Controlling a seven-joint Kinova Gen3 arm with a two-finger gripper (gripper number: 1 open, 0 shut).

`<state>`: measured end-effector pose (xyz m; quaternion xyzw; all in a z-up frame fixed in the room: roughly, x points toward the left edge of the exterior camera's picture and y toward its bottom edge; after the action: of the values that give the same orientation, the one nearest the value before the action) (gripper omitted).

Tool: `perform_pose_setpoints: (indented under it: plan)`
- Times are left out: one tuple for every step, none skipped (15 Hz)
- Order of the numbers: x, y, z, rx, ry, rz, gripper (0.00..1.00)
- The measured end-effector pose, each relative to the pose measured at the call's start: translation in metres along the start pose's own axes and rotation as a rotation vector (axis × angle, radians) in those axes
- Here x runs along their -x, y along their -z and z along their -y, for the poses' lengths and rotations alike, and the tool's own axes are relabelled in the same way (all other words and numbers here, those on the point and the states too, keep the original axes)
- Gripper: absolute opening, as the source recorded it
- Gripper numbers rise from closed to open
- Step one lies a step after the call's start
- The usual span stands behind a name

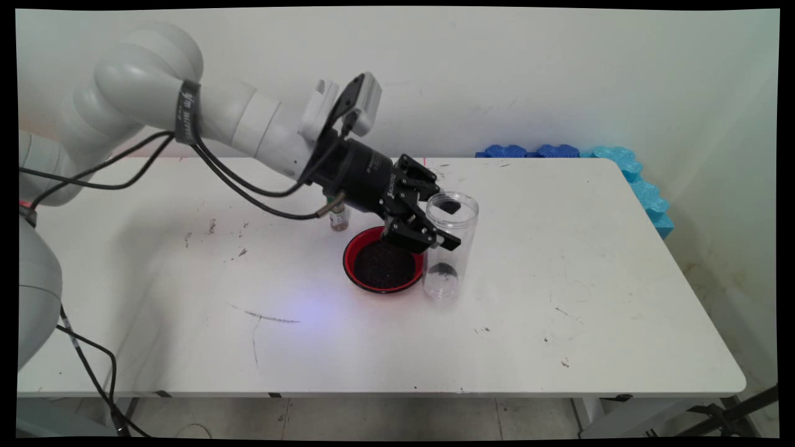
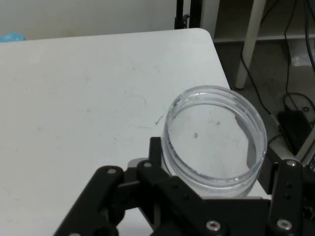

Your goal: Place the picked object on the table

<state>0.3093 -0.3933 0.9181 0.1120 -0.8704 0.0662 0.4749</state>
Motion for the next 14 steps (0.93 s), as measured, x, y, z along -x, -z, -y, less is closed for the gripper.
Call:
perform_pose_setpoints:
  plan:
    - [0.002,-0.003,-0.001,0.003,-0.005,0.0,0.0]
    - [0.005,-0.006,-0.002,0.006,-0.008,-0.001,0.0]
    - [0.007,-0.009,-0.002,0.007,-0.009,-0.002,0.0]
    - [0.01,-0.012,-0.002,0.009,-0.008,-0.003,0.0]
    - [0.012,-0.016,-0.003,0.012,-0.008,-0.003,0.0]
    - [0.015,-0.018,-0.003,0.013,-0.006,-0.002,0.0]
    - [0.018,-0.02,-0.003,0.015,-0.003,-0.001,0.0]
    - [0.021,-0.022,-0.004,0.016,0.0,-0.001,0.0]
    - [0.023,-0.023,-0.004,0.017,0.003,0.0,0.0]
    - [0.026,-0.024,-0.004,0.018,0.009,0.001,0.0]
    - [0.029,-0.026,-0.004,0.019,0.017,0.002,0.0]
    - [0.033,-0.028,-0.005,0.021,0.026,0.003,0.0]
    - [0.035,-0.029,-0.005,0.022,0.035,0.002,0.0]
    - [0.038,-0.03,-0.005,0.024,0.045,0.002,0.0]
